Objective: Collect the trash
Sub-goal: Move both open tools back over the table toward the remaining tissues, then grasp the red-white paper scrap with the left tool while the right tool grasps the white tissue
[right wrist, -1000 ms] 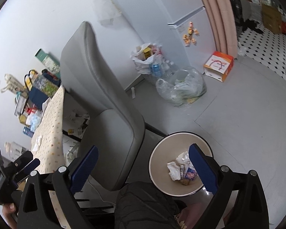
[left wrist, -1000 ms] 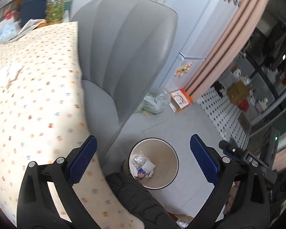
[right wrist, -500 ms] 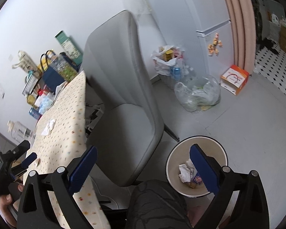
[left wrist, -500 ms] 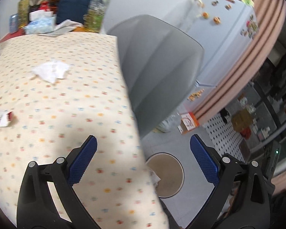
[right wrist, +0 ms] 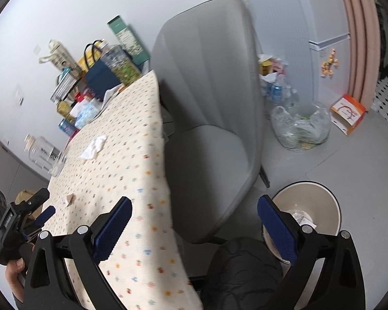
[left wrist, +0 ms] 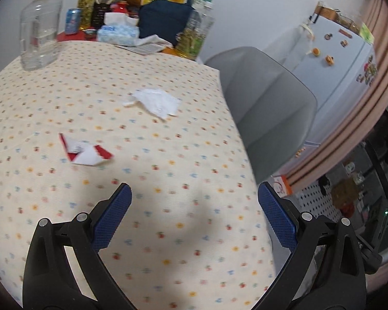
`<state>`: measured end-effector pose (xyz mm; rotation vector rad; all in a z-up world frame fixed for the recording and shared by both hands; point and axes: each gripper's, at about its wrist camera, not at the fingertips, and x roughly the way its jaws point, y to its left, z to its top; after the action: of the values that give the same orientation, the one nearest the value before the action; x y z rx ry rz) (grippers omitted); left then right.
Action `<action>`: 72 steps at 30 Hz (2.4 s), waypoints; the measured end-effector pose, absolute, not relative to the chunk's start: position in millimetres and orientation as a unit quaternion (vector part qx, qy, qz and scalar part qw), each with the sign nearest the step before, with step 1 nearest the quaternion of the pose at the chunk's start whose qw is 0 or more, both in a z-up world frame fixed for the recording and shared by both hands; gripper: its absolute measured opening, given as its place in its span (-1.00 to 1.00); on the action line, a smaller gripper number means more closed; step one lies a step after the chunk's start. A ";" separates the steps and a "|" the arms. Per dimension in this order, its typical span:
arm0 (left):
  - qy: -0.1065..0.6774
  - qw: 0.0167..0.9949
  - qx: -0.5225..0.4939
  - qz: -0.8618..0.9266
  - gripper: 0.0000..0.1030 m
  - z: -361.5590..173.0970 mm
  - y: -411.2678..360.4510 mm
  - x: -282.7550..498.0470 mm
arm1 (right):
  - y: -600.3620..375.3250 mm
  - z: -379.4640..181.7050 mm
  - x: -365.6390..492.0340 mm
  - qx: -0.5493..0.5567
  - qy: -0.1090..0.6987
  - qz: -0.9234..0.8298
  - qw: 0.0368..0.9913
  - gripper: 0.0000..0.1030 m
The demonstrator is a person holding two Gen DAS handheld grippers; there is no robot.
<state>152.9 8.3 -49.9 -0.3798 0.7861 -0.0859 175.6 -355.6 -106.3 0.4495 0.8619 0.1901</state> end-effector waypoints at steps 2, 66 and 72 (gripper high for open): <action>0.371 0.912 -0.173 -0.032 0.88 -47.9 19.0 145.9 | -341.9 -103.9 178.5 0.207 0.415 0.100 0.880 0.85; 0.252 0.932 -0.210 0.157 -0.73 -62.2 175.9 135.8 | -84.7 -65.7 279.2 -0.071 0.381 0.231 0.892 0.85; 0.235 0.923 -0.246 0.178 -0.73 -62.1 197.9 122.3 | -58.6 -76.6 301.9 -0.090 0.380 0.233 0.891 0.73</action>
<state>122.3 197.9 -62.1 -0.5059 0.4820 0.3657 301.9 -58.6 -76.6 -0.1879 0.7895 0.4832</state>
